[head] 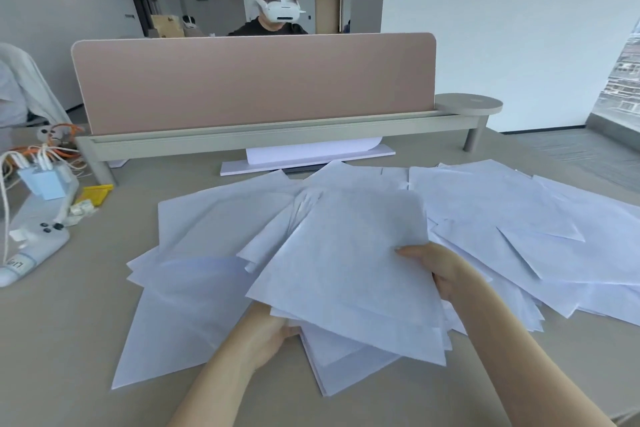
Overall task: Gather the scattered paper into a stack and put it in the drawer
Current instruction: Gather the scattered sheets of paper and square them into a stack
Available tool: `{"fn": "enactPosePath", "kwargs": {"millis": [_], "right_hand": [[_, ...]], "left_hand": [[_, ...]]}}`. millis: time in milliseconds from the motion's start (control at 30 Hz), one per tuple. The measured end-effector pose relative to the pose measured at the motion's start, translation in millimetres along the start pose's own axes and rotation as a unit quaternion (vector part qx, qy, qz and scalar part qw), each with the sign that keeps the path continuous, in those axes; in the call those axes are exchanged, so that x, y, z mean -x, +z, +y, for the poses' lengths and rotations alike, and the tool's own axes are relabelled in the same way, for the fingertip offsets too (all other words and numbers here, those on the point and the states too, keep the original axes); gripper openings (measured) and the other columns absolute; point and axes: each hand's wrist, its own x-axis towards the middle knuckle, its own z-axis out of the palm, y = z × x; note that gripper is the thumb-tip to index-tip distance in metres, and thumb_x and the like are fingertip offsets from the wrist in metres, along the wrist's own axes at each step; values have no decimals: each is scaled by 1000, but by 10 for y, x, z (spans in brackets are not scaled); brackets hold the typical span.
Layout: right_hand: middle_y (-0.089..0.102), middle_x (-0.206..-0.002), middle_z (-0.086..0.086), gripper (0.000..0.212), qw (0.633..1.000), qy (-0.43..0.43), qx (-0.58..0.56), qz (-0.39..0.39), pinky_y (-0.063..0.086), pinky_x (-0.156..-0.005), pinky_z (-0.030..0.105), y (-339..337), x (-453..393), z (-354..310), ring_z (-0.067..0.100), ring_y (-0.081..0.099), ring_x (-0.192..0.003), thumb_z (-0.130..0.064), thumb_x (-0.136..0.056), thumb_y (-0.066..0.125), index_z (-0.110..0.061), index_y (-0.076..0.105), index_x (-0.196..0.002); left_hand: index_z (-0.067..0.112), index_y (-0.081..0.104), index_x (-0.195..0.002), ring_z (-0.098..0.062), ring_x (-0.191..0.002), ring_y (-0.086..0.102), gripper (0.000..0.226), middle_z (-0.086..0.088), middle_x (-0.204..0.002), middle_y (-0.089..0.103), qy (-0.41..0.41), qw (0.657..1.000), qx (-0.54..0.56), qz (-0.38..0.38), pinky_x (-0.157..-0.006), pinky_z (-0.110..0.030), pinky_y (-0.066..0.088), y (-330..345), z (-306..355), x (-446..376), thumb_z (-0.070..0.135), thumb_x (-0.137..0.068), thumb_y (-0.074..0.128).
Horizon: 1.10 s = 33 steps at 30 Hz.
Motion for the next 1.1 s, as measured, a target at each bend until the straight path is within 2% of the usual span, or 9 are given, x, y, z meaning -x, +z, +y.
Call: {"fn": "enactPosePath", "kwargs": {"millis": [67,233,400,500,533,600,767,867,1100], "right_hand": [[72,-79,14,46,1000,-17,-18,8,57,-50,32,-71,-18,-10,26,70,-59,-1,-63,67,0,61,-109],[71,-58,7,13,998,-15,-29,46,52,-39,27,-332,41,-142,20,68,-46,-3,-89,50,-4,60,-99],[71,-59,8,14,998,15,-34,48,52,-39,29,-587,148,-259,21,68,-48,-15,-92,49,-6,59,-95],[73,-67,13,56,999,31,-38,-16,55,-44,35,-614,221,-266,26,71,-55,-25,-46,91,-3,66,-91],[73,-69,14,71,998,45,-32,-41,55,-45,36,-627,218,-245,28,71,-56,-24,-21,96,-2,71,-84],[73,-70,15,73,996,52,-25,-63,56,-47,37,-625,231,-194,29,71,-57,-20,-7,94,-2,76,-75],[74,-84,13,27,996,-13,88,9,58,-64,38,-466,305,-160,28,71,-68,2,-80,61,-3,65,-106],[73,-78,7,24,977,-52,202,40,57,-62,33,-396,393,-202,20,70,-63,10,-85,52,-7,66,-93],[64,-100,12,31,889,-129,418,135,46,-69,33,-399,210,-645,28,60,-88,1,-82,56,-11,64,-110]], "left_hand": [[12,66,-86,-11,-56,67,10,1,-64,71,-26,997,-41,-55,-53,-25,55,-11,37,17,3,-82,65],[9,65,-97,-3,-40,56,12,7,-52,64,-80,987,-139,-25,-41,-14,44,-198,159,-14,4,-89,56],[10,68,-88,-8,-41,49,14,2,-54,61,-96,981,-170,8,-42,-16,38,-448,248,2,9,-91,55],[11,63,-77,-15,-49,48,20,-4,-61,55,-104,975,-190,36,-47,-22,36,-532,335,13,6,-90,48],[11,59,-72,-18,-53,49,24,-6,-63,53,-91,978,-176,67,-49,-24,35,-566,345,-9,4,-90,45],[11,51,-67,-22,-58,48,28,-8,-66,51,-48,975,-158,147,-52,-27,31,-627,343,-74,2,-92,42],[10,56,-88,-24,-80,50,14,-10,-91,55,-23,960,-186,206,-63,-30,34,-710,222,-252,10,-93,43],[15,60,-87,-24,-75,57,18,-8,-88,61,-24,962,-213,169,-61,-28,40,-747,298,-306,8,-94,45],[10,63,-108,-24,-85,70,19,-11,-108,70,-81,969,-233,9,-72,-35,53,-1094,647,-432,10,-93,52]]}}
